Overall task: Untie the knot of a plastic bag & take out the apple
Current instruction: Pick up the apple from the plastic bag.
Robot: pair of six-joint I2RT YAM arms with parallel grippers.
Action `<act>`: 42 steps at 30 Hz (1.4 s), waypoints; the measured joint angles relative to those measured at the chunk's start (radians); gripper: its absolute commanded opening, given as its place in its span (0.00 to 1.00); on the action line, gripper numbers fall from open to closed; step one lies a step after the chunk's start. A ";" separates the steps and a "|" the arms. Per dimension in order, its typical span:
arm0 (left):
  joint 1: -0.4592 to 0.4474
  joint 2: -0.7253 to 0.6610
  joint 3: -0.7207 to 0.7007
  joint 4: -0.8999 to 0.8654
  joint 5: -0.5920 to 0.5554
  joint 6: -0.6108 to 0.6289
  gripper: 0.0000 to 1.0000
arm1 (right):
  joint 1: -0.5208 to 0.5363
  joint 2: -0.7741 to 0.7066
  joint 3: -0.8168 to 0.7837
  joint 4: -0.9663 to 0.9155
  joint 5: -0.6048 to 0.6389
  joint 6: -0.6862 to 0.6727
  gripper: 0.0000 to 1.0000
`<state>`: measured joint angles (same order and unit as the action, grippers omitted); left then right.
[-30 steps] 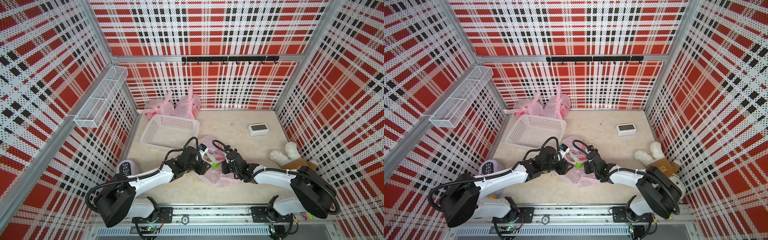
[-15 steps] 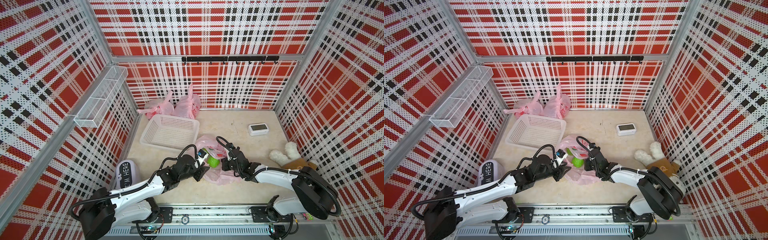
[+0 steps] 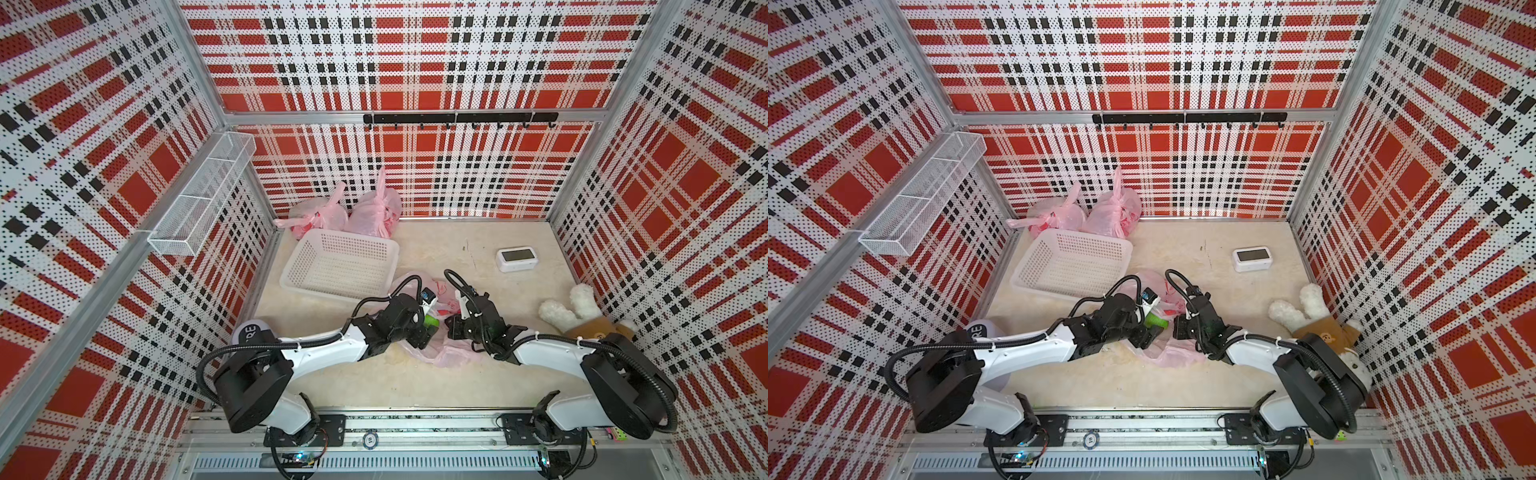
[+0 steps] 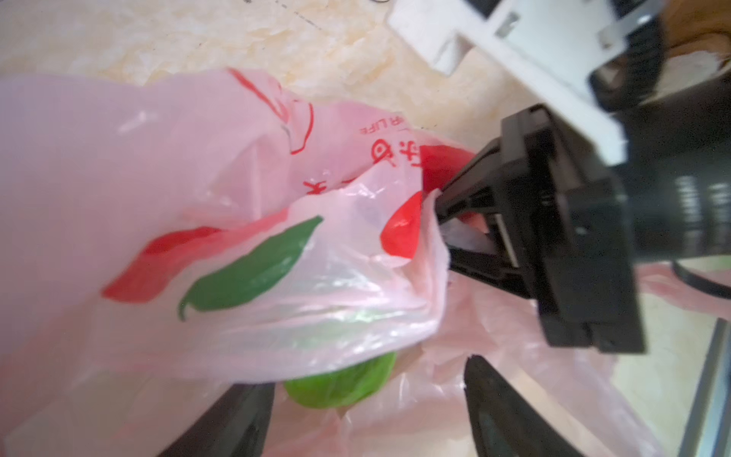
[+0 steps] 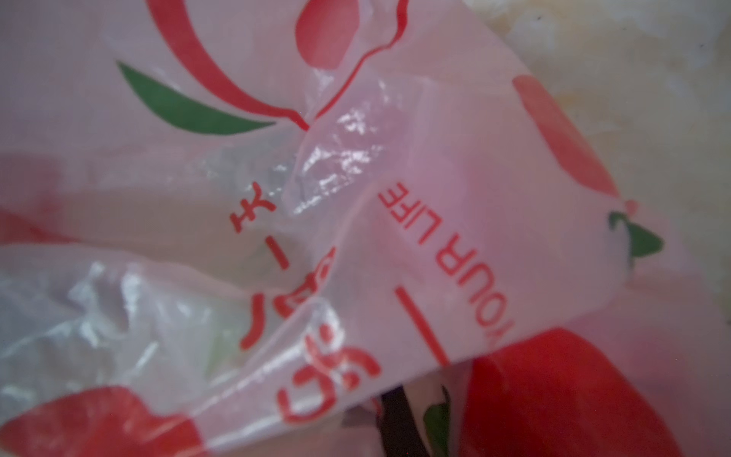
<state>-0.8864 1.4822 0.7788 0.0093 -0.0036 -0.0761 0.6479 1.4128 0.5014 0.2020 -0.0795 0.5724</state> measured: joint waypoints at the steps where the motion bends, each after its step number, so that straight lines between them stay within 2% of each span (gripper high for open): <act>1: 0.009 0.011 0.001 0.001 0.001 0.006 0.79 | -0.001 0.003 0.000 0.003 -0.008 0.001 0.00; 11: 0.056 0.189 0.051 0.052 0.068 0.045 0.79 | -0.009 0.081 0.003 0.023 -0.055 0.004 0.00; 19: 0.056 0.260 0.090 0.095 0.106 0.032 0.59 | -0.014 0.093 0.013 0.017 -0.055 -0.001 0.00; 22: 0.056 0.253 0.089 0.095 0.116 0.028 0.55 | -0.014 0.092 0.026 -0.015 -0.042 -0.013 0.00; 27: 0.054 0.154 0.032 0.098 0.144 0.027 0.53 | -0.017 0.074 0.092 -0.128 0.023 -0.064 0.00; 34: 0.019 -0.105 -0.089 0.094 0.180 0.032 0.51 | -0.037 0.065 0.176 -0.215 0.070 -0.147 0.00; 39: 0.010 -0.281 -0.092 0.041 0.178 0.033 0.52 | -0.043 0.065 0.205 -0.257 0.086 -0.200 0.00; 42: 0.017 -0.342 -0.061 -0.003 0.173 0.034 0.52 | -0.043 0.063 0.233 -0.288 0.096 -0.246 0.00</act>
<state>-0.8692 1.1400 0.7174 0.0063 0.1696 -0.0422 0.6052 1.4757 0.7341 -0.0864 0.0166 0.3267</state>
